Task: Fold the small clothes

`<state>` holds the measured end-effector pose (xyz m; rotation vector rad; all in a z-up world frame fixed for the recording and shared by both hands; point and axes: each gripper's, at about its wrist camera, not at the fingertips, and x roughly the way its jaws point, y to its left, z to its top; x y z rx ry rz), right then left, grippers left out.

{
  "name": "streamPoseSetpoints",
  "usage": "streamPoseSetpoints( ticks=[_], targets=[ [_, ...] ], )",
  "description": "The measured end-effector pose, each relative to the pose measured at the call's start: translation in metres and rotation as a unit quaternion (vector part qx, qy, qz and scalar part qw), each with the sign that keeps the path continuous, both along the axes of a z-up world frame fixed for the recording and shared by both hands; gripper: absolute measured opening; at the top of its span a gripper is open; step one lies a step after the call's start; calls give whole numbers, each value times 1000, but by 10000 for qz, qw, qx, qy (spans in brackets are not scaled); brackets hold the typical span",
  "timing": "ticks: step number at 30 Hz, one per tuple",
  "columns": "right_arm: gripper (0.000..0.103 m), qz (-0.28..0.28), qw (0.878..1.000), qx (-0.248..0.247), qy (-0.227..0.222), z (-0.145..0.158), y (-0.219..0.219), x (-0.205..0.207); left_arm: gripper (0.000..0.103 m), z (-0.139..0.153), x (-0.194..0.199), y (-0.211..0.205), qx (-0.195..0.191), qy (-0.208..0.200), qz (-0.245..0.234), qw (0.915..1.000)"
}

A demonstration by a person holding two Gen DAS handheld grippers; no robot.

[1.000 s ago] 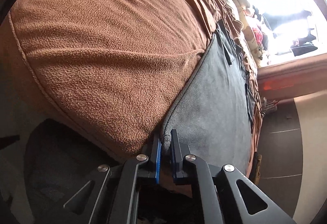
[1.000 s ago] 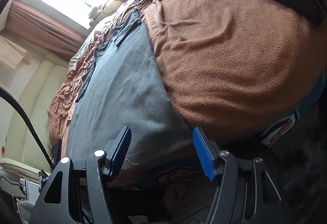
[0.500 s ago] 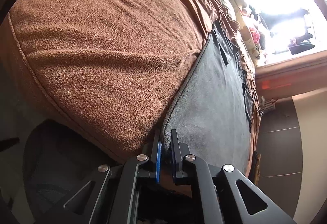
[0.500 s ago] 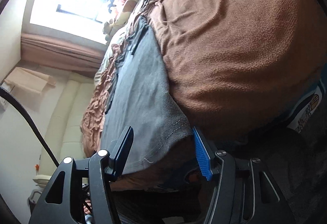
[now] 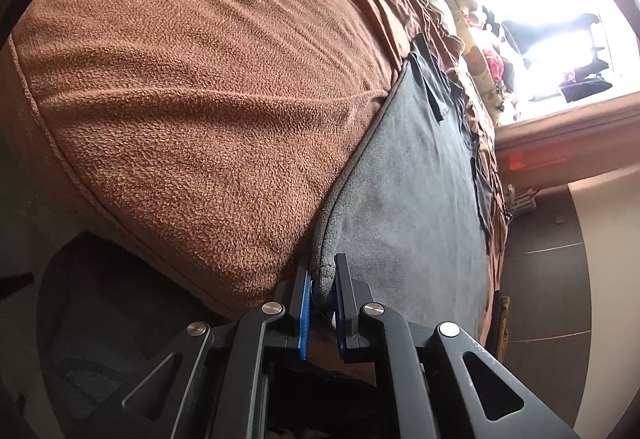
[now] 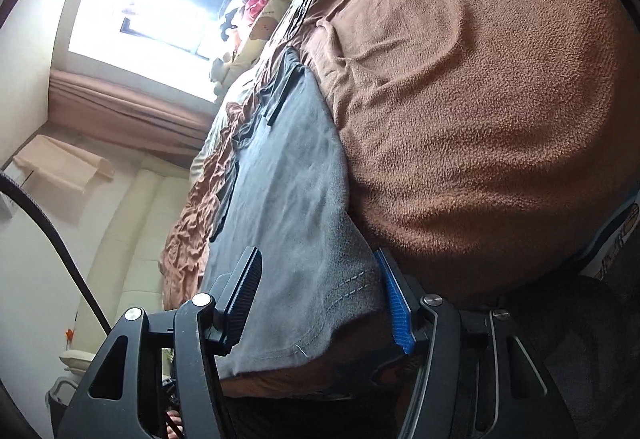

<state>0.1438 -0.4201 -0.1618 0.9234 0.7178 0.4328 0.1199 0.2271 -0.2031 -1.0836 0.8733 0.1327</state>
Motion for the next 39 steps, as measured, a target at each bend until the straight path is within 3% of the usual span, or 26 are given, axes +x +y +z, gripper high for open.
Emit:
streamPoseSetpoints(
  ticks=[3, 11, 16, 21, 32, 36, 39],
  targets=[
    [56, -16, 9999, 84, -110, -1, -2, -5, 9, -4, 0, 1, -6, -41, 18, 10000],
    [56, 196, 9998, 21, 87, -12, 18, 22, 9, -6, 8, 1, -8, -120, -32, 9999],
    [53, 301, 9992, 176, 180, -10, 24, 15, 9, -8, 6, 2, -123, -170, 21, 9998],
    [45, 111, 9977, 575, 340, -20, 12, 1, 9, -13, -1, 2, -307, -304, 106, 9990],
    [45, -136, 9977, 606, 274, -20, 15, 15, 15, -15, -3, 4, -375, -429, 180, 9982],
    [31, -286, 9975, 539, 350, -20, 22, 27, 30, -14, -6, 2, -515, -609, 241, 9965],
    [11, -391, 9975, 416, 409, -18, 25, 26, 31, -11, -4, -1, -414, -599, 233, 9971]
  ],
)
